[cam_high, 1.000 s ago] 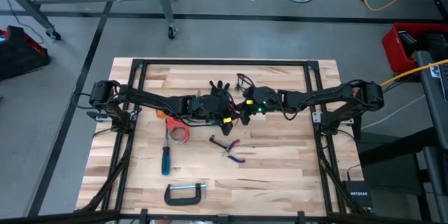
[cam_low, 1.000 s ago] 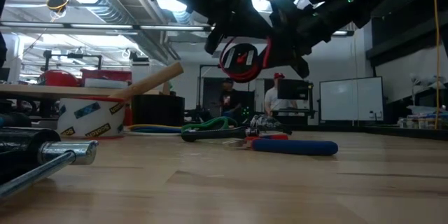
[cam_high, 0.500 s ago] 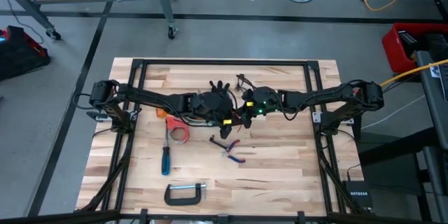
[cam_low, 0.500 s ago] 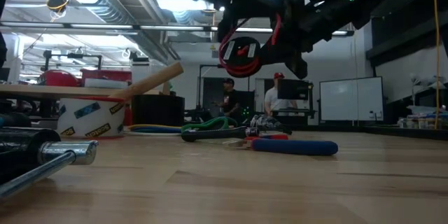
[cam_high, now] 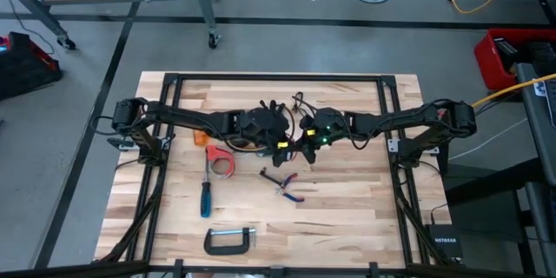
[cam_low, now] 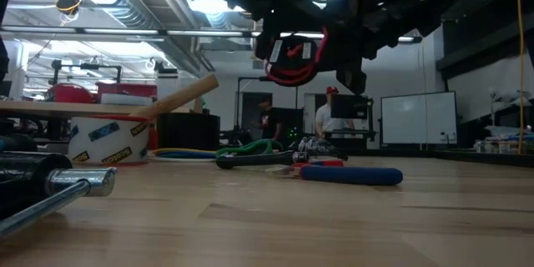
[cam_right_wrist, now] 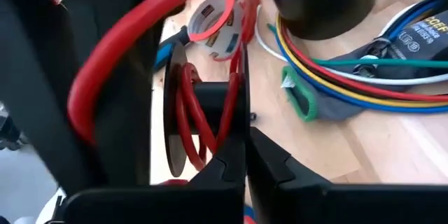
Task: Coil cords
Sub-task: Coil the red wire onto the black spool
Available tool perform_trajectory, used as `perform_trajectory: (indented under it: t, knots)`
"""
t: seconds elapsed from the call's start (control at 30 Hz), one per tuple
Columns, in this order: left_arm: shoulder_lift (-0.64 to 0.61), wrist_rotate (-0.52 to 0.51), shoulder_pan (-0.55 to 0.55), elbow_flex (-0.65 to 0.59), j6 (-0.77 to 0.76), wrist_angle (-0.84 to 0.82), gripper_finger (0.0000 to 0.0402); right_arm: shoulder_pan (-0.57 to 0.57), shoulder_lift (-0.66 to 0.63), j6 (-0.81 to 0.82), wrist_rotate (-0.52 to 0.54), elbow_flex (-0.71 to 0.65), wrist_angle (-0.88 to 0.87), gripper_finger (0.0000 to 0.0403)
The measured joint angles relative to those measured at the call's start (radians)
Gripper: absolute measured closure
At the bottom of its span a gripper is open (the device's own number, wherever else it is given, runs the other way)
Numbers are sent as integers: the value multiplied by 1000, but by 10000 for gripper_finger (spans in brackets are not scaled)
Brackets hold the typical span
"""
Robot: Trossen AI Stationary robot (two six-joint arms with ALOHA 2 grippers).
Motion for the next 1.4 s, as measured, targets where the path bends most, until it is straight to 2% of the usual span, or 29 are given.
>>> perform_trajectory:
  t: [0.27, 0.47, 0.63, 0.83, 1.0, 1.1, 1.4]
  knots:
    - [0, 10, -2, 0, -12, 12, 401, 0, 0, 15, 151, 0, 0, 402]
    - [0, 19, -8, 0, -28, 9, 401, -1, 0, 42, 197, 0, 31, 402]
    - [0, 20, -8, 0, -13, -7, 401, -1, 0, 42, 139, -2, 60, 402]
    - [-21, 24, 2, -1, 22, 24, 397, -1, 0, 13, 76, 0, -27, 402]
    - [-26, 22, 1, -1, 117, -20, 393, -1, 0, -12, -7, 0, -36, 402]
    - [-28, 22, 1, -1, 121, -38, 399, -4, 0, -13, 65, 0, -31, 402]
    - [-31, 18, 63, 0, 52, -152, 399, -50, 0, -44, 467, 0, -29, 402]
